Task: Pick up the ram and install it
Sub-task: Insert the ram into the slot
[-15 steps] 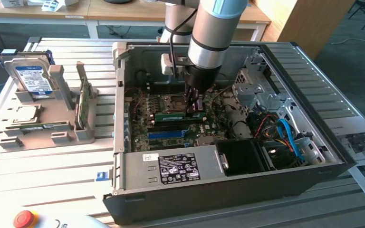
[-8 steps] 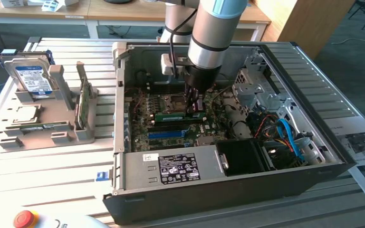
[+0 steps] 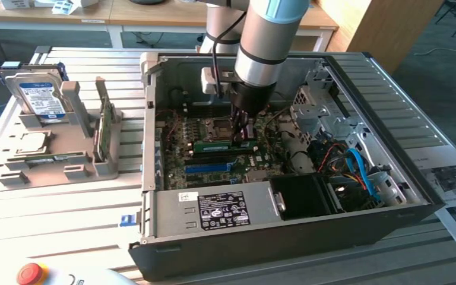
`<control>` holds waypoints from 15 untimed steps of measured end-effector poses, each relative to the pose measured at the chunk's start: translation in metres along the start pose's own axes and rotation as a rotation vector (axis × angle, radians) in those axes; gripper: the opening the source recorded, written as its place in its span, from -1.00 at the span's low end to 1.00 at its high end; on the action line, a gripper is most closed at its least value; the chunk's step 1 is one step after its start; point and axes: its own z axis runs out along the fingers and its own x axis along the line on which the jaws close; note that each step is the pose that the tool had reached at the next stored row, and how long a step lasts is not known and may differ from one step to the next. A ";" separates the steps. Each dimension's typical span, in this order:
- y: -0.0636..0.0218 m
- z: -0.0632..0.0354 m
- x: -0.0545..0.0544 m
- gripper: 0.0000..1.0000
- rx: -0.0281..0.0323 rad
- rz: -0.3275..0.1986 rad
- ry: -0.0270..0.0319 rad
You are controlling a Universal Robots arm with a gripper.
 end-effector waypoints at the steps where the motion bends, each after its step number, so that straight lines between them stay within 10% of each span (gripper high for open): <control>1: 0.0000 0.0000 0.000 -0.76 -0.0001 -0.001 0.0001; 15: 0.0000 0.0000 0.000 -0.76 -0.0001 -0.016 0.0011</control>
